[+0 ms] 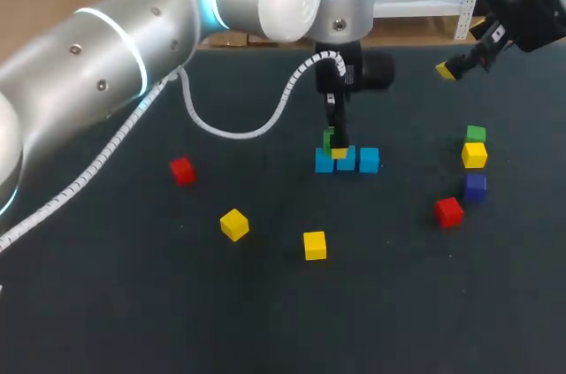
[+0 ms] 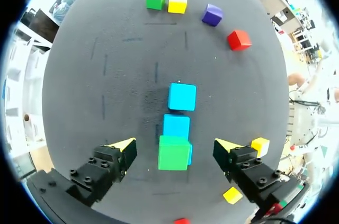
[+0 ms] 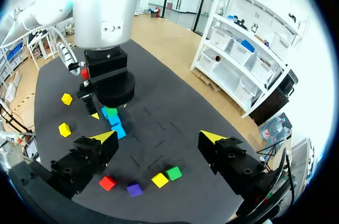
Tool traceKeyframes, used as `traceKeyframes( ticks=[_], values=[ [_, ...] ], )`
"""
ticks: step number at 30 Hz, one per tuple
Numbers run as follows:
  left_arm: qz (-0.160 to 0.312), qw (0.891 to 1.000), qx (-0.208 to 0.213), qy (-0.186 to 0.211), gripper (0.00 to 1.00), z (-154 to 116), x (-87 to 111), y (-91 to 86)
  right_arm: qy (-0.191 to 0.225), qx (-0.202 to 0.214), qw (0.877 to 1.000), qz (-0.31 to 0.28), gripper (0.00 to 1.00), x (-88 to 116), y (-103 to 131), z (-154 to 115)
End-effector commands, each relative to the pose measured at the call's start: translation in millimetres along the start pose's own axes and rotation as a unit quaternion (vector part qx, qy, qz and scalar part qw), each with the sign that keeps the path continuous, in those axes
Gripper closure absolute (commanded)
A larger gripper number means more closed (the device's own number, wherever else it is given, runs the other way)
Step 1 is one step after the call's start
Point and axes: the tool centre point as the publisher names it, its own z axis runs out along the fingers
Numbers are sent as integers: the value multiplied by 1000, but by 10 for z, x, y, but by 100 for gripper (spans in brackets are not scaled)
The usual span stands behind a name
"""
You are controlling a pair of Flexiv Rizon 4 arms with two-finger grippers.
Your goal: Place the blue cubes, place green cubes on the blue cubes, place the yellow cubes on the green cubes, then place the red cubes on the yellow cubes, and place purple cube on the red cubes.
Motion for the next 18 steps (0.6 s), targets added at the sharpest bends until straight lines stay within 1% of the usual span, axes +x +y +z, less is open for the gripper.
traceKeyframes(
  ticks=[1,4,7,8,12,15,18],
  values=[
    [-16,1000,-5,-20,0,-108,131,12,0,5,1000,1,0,10,22,-6],
    [-38,999,-17,-33,0,-188,261,20,0,5,1000,1,0,10,22,-6],
    [-61,996,-41,-42,0,-272,399,17,0,5,1000,1,0,10,22,-6],
    [-70,995,-48,-50,0,-313,445,16,0,5,1000,1,0,10,22,-6],
    [-101,987,-80,-95,0,-520,635,-25,0,5,1000,1,0,10,22,-6],
    [-124,980,-102,-117,0,-643,778,-59,0,5,1000,1,0,10,22,-6],
    [-138,974,-120,-130,0,-724,883,-108,0,5,1000,1,0,10,22,-6]
  ],
)
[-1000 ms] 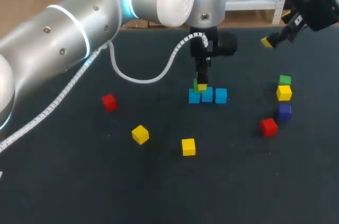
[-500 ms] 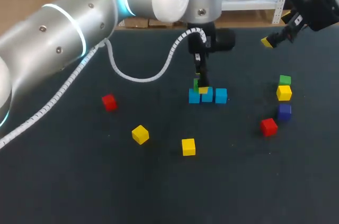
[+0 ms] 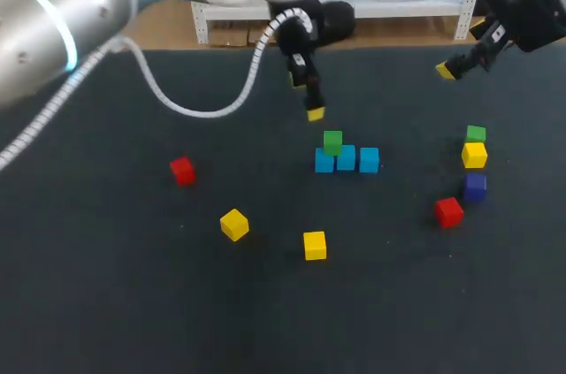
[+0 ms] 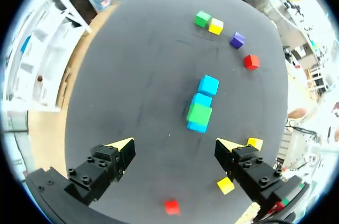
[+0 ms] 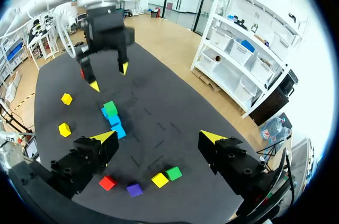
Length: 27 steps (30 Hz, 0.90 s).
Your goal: Place the blue cubes, place green cubes on the blue cubes, place the yellow cubes on the green cubes, then place the red cubes on the yellow cubes, and place purple cube on the red cubes.
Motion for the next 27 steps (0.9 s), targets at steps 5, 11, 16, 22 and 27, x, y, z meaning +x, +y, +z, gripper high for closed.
traceKeyframes(
  ticks=[5,11,16,22,27],
  values=[
    [-48,986,-106,-121,0,-241,617,-166,0,5,1000,1,0,10,22,-6],
    [-115,967,-149,-170,0,-417,913,-30,0,5,1000,1,0,10,22,-6],
    [-150,951,-178,-206,0,-559,1129,-20,0,5,1000,1,0,10,22,-6],
    [-197,928,-204,-241,0,-721,1390,41,0,5,1000,1,0,10,22,-6],
    [-239,906,-225,-269,0,-867,1648,148,0,5,1000,1,0,10,22,-6]
  ],
)
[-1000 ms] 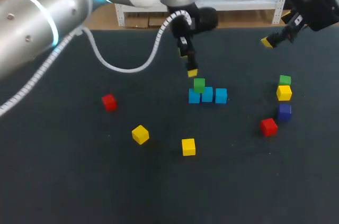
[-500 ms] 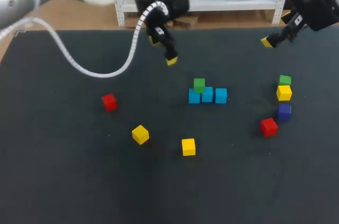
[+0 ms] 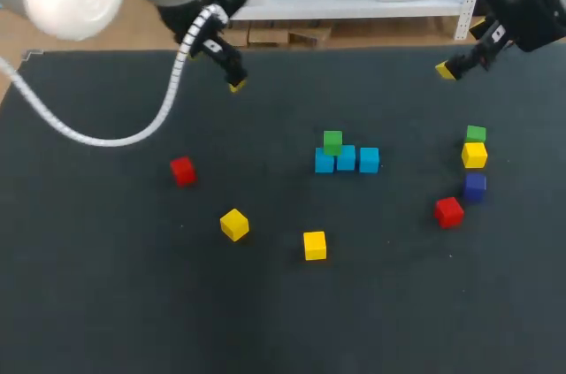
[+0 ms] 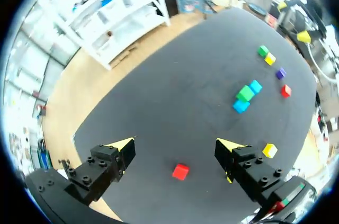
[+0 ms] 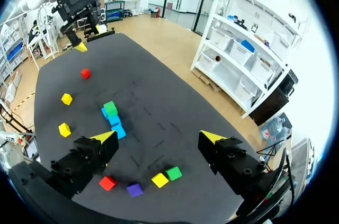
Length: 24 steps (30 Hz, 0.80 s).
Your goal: Place the blue cubes, place green cubes on the blue cubes, place the yellow cubes on the green cubes, then place the red cubes on the yellow cubes, and place purple cube on the red cubes.
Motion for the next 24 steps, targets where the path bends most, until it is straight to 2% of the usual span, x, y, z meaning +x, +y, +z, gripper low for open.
traceKeyframes(
  ticks=[1,16,24],
  values=[
    [-27,980,-13,-197,0,-133,385,165,0,5,1000,1,0,10,22,-6],
    [-121,960,-69,-244,0,-318,653,695,0,5,1000,1,0,10,22,-6],
    [-157,951,-91,-250,0,-366,806,933,0,5,1000,1,0,10,22,-6]
  ],
)
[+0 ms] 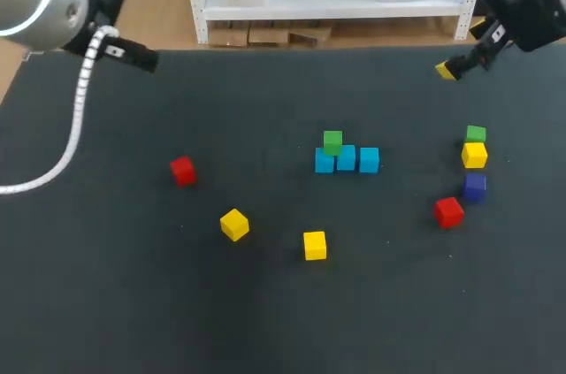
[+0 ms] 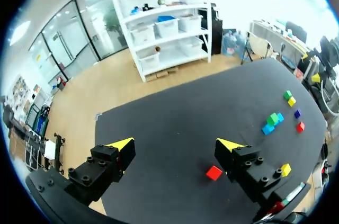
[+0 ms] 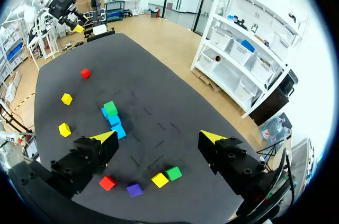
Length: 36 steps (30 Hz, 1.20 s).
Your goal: Place the blue cubes, place green cubes on the blue cubes, place the yellow cubes on the green cubes, then place the red cubes on the yellow cubes, and place purple cube on the red cubes.
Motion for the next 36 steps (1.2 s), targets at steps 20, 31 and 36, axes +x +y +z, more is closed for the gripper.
traceKeyframes(
  ticks=[20,31,36],
  values=[
    [-6,995,16,-103,0,-31,43,9,0,5,1000,1,0,9,22,-6],
    [-6,995,16,-103,0,-31,43,9,0,5,1000,1,0,9,22,-6],
    [-6,995,16,-103,0,-31,43,9,0,5,1000,1,0,9,22,-6]
  ],
)
